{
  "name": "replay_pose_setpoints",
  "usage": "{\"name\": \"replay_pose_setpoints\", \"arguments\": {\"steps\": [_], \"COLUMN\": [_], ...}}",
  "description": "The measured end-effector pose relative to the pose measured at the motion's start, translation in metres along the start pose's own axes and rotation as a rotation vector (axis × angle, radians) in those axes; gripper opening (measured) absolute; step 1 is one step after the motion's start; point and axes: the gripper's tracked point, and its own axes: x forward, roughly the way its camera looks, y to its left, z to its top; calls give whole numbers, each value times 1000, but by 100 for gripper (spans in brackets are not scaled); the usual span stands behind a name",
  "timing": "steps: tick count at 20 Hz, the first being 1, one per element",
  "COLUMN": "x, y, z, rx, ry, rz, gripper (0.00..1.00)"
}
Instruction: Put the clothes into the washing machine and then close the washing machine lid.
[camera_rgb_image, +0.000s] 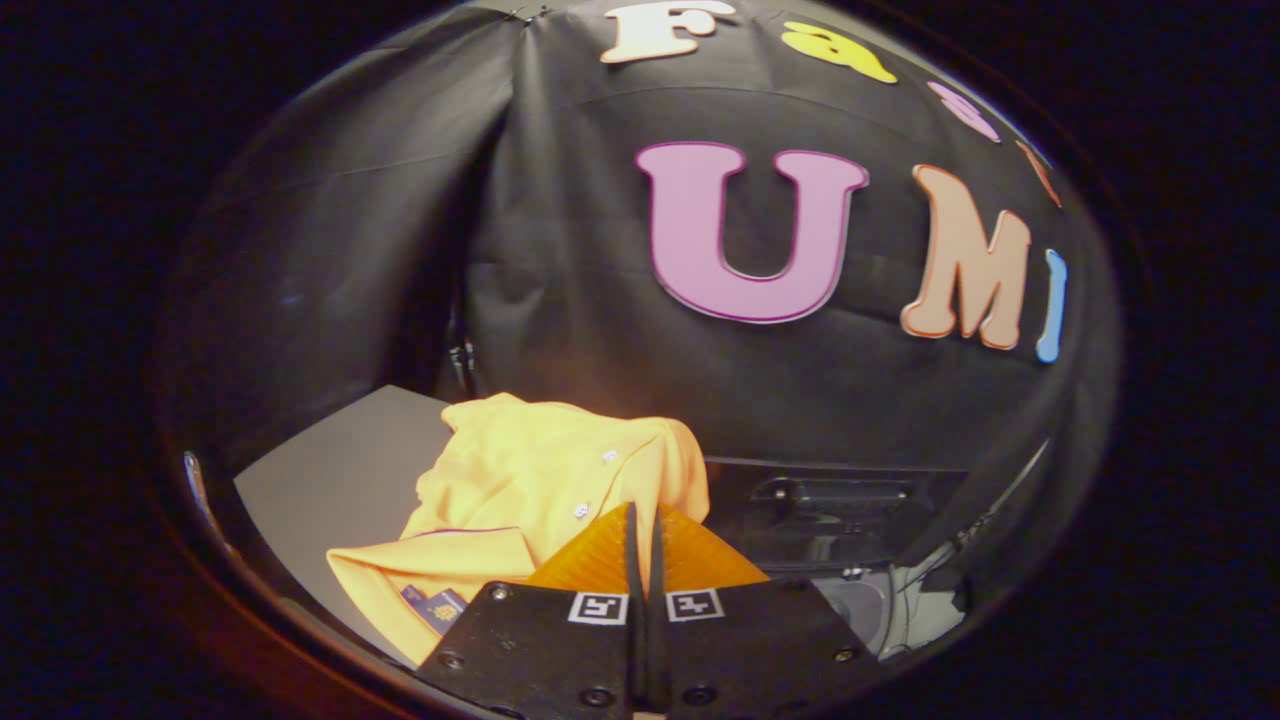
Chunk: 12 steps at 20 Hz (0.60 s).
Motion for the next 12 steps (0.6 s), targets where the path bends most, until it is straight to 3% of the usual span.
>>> {"name": "replay_pose_setpoints", "arguments": {"steps": [3, 7, 12], "x": [-1, 5, 21], "y": [-44, -82, -117], "z": [-7, -21, -48], "rx": [49, 160, 189], "ry": [-11, -12, 23], "rz": [-81, -117, -184], "gripper": [0, 0, 0]}}
